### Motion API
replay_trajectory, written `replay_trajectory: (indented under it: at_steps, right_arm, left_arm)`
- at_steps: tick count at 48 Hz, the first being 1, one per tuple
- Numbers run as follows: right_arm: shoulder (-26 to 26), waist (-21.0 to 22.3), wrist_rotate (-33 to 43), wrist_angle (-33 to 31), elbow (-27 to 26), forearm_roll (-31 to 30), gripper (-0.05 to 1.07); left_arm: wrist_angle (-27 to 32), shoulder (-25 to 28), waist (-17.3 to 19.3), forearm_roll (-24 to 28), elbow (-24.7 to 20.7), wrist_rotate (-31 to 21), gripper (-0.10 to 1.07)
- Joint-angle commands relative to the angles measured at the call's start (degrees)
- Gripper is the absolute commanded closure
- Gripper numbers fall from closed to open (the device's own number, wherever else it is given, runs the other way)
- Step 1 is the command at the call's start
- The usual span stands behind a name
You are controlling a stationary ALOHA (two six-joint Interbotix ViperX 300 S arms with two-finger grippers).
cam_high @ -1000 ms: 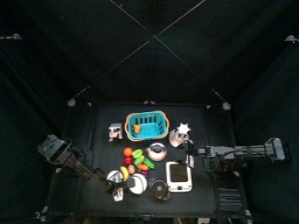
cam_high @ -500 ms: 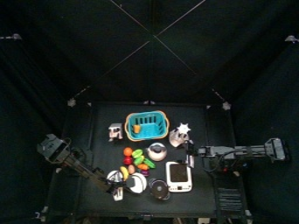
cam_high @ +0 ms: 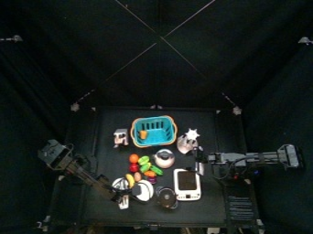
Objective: Grab pan handle
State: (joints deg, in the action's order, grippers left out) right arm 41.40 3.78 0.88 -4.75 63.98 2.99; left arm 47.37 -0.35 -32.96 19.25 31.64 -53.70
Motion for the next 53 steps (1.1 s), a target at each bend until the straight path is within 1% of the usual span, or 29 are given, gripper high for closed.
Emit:
replay_trajectory:
  at_steps: [1,10,20,27,30,39,46,53]
  right_arm:
    - [0.09,0.79,-0.09,0.18,-0.26,-0.18,0.01]
    - [0.18,1.32,0.00,0.18,-0.18,-0.26,0.01]
    - [0.18,1.32,0.00,0.18,-0.18,-0.26,0.01]
    - [0.09,1.32,0.00,0.18,-0.18,-0.18,0.01]
    - [0.18,1.23,0.00,0.18,-0.18,-0.18,0.01]
    - [0.09,1.23,0.00,0.18,-0.18,-0.18,0.01]
    - [0.09,1.32,0.09,0.18,-0.18,-0.09,0.01]
    - [0.09,1.23,0.00,0.18,-0.18,-0.09,0.01]
  left_arm:
    - [0.70,-1.41,0.35,1.14,-1.85,-0.18,0.29]
    - [1.58,-2.99,0.35,4.13,-3.08,-0.53,0.29]
    - [3.16,-4.57,0.35,5.71,-3.25,-1.93,0.29]
    - [3.60,-6.06,0.09,9.49,-4.13,-2.90,0.29]
    - [3.87,-6.33,0.09,10.72,-3.78,-3.52,0.29]
    - [3.96,-5.54,0.09,8.70,-2.29,-3.96,0.29]
    - [3.60,-4.39,0.09,5.54,-1.49,-3.60,0.28]
    - [3.08,-2.02,0.09,1.32,-0.97,-2.99,0.28]
